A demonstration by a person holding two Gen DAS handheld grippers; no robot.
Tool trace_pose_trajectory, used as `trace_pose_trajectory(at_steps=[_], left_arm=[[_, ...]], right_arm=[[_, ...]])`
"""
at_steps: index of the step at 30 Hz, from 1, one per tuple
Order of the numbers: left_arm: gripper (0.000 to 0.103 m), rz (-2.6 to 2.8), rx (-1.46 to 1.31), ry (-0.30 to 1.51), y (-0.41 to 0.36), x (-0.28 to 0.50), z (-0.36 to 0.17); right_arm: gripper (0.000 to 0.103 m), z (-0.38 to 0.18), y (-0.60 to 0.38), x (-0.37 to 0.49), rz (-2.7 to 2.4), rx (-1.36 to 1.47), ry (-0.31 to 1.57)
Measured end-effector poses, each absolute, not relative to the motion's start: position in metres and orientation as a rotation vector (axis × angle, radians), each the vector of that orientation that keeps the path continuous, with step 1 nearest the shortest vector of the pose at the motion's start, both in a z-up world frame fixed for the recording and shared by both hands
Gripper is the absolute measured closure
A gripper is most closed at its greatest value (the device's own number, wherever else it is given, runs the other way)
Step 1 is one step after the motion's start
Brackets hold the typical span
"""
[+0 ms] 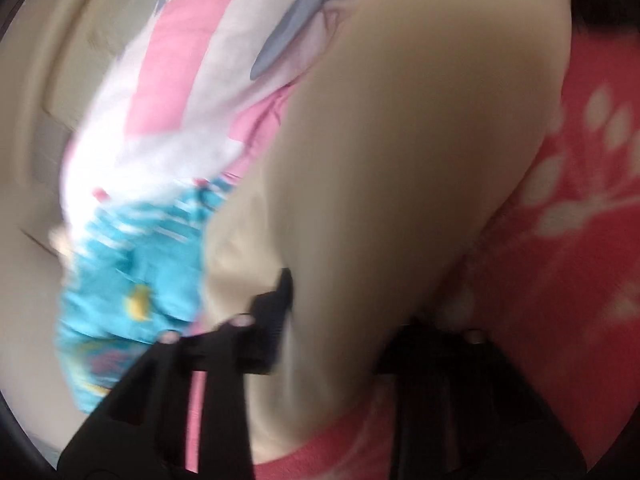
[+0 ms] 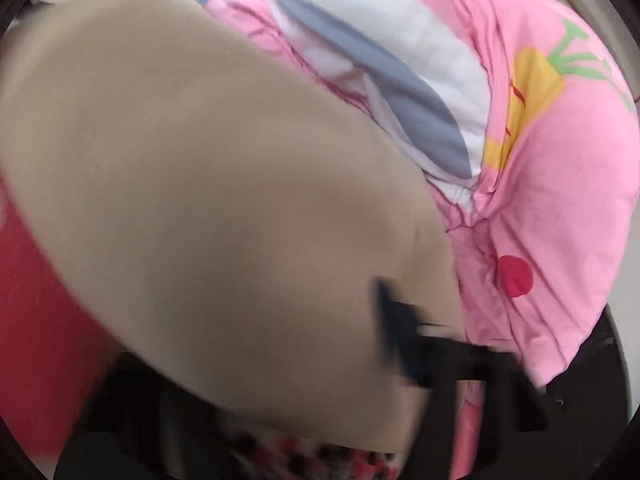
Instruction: Fold large clothes
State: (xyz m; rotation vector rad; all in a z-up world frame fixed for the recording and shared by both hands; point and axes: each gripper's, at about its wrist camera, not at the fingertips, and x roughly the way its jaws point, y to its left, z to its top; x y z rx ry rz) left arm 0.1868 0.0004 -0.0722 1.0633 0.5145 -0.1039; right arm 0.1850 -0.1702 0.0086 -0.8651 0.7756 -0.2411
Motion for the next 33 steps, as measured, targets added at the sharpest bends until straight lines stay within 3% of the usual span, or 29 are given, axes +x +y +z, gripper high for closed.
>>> trace_pose_trajectory(at_steps=[2, 6, 13, 16, 17, 19, 20, 21, 22, 23, 28, 33], left_arm=[[0.085, -0.075, 1.046, 0.522, 0.006, 0.183, -0.056], [0.086, -0.139, 1.083, 0.482, 0.014, 0.135, -0.031], [0.084, -0.382, 1.014, 0.589, 0.038, -0.053, 0.002], [0.070, -0.462, 0.954, 0.674, 0.039, -0.116, 0.002], [0.067, -0.478, 0.959, 0.684, 0.038, -0.125, 0.000], [0.064, -0.487, 0.976, 0.686, 0.042, -0.143, 0.003], [0.057, -0.515, 0.939, 0.721, 0.048, -0.150, 0.013], [0.045, -0.547, 0.885, 0.752, 0.055, -0.153, 0.024], [0.039, -0.596, 0.800, 0.782, 0.064, -0.157, 0.038], [0.030, -0.647, 0.672, 0.823, 0.081, -0.157, 0.059], [0.030, -0.551, 0.215, 0.901, 0.141, -0.101, 0.102], [0.033, -0.442, -0.052, 0.926, 0.169, 0.016, 0.085]], right_arm=[[0.086, 0.009, -0.167, 0.180, -0.283, -0.891, 0.760], [0.087, 0.062, -0.191, 0.144, -0.244, -0.728, 0.743], [0.083, 0.091, -0.190, -0.076, -0.042, -0.712, 0.777], [0.067, 0.064, -0.189, -0.135, -0.033, -0.734, 0.877], [0.058, 0.053, -0.190, -0.146, -0.046, -0.767, 0.868], [0.052, 0.046, -0.192, -0.159, -0.082, -0.822, 0.850], [0.044, 0.050, -0.198, -0.163, -0.081, -0.805, 0.856], [0.036, 0.058, -0.207, -0.170, -0.097, -0.778, 0.862], [0.021, 0.063, -0.214, -0.177, -0.120, -0.776, 0.847], [0.020, 0.067, -0.223, -0.186, -0.138, -0.792, 0.831], [0.020, 0.089, -0.283, -0.208, -0.208, -0.685, 0.922], [0.020, 0.150, -0.300, -0.173, -0.107, -0.401, 0.794]])
